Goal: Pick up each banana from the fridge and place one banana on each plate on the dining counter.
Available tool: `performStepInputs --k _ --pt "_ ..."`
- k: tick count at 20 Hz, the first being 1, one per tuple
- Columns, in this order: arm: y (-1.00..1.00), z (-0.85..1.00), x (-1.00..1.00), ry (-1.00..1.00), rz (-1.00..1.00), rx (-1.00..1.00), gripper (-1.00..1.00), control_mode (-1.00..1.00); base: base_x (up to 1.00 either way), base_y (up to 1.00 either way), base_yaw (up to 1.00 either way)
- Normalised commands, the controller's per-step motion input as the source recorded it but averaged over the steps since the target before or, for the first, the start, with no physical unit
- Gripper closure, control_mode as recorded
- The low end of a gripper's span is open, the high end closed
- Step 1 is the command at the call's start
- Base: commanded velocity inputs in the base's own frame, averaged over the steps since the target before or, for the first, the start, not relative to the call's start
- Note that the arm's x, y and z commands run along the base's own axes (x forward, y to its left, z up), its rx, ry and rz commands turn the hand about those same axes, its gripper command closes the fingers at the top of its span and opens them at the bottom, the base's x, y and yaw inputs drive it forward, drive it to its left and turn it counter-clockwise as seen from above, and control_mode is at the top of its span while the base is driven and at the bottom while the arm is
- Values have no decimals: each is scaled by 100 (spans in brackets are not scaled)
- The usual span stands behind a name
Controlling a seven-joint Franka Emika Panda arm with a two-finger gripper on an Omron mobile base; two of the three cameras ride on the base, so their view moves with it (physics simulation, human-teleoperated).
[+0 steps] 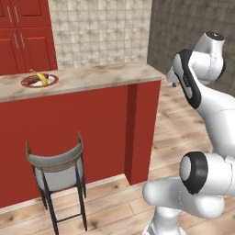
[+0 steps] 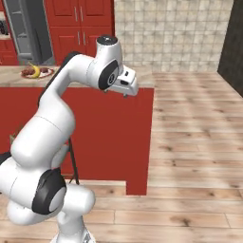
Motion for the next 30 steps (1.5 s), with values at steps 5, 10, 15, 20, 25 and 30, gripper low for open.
performStepInputs --k 5,10,15,20,25,30 --pt "0 0 0 0 0 0 -100 100 36 -100 6" --pt "0 0 0 0 0 0 -100 100 54 -100 14" --pt "0 0 0 0 0 0 -100 100 83 -99 22" --pt "0 0 0 0 0 0 -100 100 100 -74 26" --pt "0 0 0 0 0 0 -100 100 100 -67 24" --pt "0 0 0 0 0 0 -100 100 100 -55 22"
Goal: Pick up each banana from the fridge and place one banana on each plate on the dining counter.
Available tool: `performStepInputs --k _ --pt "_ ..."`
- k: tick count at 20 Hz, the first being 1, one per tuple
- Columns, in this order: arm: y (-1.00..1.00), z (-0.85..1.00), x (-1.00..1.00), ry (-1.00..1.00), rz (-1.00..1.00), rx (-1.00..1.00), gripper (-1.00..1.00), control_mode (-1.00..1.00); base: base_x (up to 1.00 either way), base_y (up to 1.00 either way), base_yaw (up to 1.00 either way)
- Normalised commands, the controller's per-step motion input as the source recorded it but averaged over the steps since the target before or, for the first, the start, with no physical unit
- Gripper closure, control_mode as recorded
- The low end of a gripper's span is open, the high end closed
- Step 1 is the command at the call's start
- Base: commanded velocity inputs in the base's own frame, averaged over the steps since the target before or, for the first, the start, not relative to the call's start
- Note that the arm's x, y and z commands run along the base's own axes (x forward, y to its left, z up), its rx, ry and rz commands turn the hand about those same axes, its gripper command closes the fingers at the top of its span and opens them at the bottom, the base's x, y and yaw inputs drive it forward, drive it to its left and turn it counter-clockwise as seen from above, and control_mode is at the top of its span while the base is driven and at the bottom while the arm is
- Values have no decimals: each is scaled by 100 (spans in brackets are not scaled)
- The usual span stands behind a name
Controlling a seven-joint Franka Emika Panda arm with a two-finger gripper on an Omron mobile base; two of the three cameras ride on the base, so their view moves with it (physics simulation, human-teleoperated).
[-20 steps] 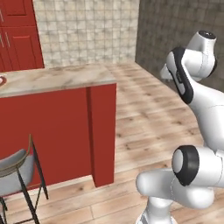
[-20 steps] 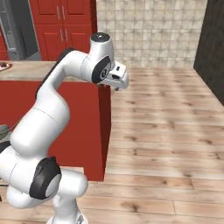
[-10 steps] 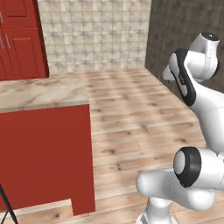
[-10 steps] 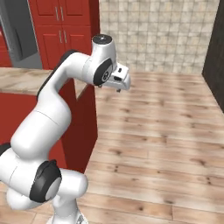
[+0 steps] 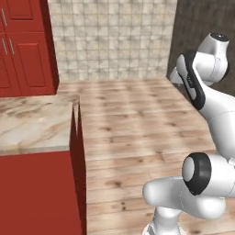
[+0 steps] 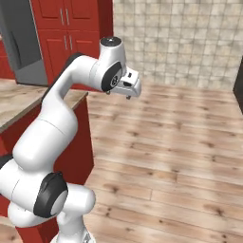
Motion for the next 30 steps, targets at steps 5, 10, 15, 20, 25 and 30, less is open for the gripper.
performStepInputs --k 5,10,15,20,25,30 --pt "0 0 0 0 0 0 -100 100 100 -46 21" --pt "0 0 0 0 0 0 -100 100 100 -44 25" --pt "0 0 0 0 0 0 -100 100 100 -54 27" --pt "0 0 0 0 0 0 -100 100 100 -60 32" --pt "0 0 0 0 0 0 -100 100 100 -61 33" --pt "0 0 0 0 0 0 -100 100 100 -62 37"
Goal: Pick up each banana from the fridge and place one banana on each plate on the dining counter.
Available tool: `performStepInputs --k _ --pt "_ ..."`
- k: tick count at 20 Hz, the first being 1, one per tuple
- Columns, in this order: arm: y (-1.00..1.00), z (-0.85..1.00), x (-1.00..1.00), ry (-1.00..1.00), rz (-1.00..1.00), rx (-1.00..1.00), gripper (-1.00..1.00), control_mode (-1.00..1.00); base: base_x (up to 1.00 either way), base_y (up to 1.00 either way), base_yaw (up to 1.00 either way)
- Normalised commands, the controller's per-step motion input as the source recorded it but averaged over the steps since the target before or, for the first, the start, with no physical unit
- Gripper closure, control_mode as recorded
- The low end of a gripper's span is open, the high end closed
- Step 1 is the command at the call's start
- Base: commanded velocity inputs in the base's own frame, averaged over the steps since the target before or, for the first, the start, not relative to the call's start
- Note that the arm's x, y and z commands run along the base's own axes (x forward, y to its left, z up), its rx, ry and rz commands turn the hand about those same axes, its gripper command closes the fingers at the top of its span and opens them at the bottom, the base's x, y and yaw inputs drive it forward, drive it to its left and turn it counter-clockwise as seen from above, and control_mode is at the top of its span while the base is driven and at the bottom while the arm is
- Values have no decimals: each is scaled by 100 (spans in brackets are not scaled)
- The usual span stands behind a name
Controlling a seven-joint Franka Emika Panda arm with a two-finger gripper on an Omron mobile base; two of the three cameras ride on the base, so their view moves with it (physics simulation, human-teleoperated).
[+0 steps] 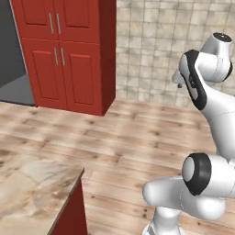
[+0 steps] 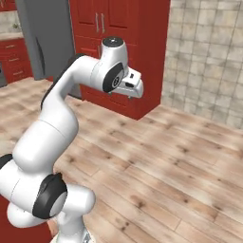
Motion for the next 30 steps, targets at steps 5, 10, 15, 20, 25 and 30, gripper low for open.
performStepInputs --k 5,10,15,20,25,30 --pt "0 0 0 0 0 0 -100 100 100 -56 40" --pt "0 0 0 0 0 0 -100 100 100 -43 45" --pt "0 0 0 0 0 0 -100 100 100 -23 54" --pt "0 0 0 0 0 0 -100 100 100 -19 60" --pt "0 0 0 0 0 0 -100 100 100 -9 67" --pt "0 0 0 0 0 0 -100 100 100 -10 65"
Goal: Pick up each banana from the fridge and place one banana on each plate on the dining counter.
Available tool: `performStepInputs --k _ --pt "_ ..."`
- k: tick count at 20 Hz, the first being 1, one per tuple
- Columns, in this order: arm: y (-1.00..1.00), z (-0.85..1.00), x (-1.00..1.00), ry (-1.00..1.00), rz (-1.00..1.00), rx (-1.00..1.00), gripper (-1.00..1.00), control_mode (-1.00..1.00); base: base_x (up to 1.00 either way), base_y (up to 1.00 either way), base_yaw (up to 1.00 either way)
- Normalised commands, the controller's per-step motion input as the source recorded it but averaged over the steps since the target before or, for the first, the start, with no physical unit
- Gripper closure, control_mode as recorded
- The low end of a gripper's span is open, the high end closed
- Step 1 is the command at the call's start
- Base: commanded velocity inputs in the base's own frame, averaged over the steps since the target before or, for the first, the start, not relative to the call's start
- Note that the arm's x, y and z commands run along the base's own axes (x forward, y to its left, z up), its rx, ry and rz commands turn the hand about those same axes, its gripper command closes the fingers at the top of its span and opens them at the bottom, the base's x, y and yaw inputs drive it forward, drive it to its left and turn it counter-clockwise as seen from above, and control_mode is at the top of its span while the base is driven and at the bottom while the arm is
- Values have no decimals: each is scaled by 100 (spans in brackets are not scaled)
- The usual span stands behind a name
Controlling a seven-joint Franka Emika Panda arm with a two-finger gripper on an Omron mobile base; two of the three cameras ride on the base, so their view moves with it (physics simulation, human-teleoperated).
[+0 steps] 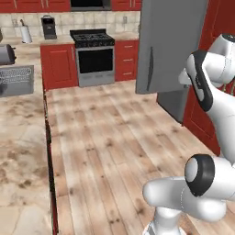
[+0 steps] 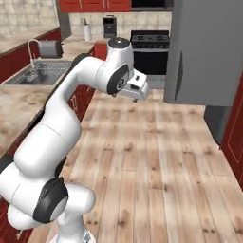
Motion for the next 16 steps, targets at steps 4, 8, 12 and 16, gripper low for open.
performStepInputs --k 4,8,12,16 --pt "0 0 0 0 0 0 -100 100 100 -10 58" --pt "0 0 0 0 0 0 -100 100 100 -13 55" --pt "0 0 0 0 0 0 -100 100 100 -20 47" --pt "0 0 0 0 0 0 -100 100 100 -31 23"
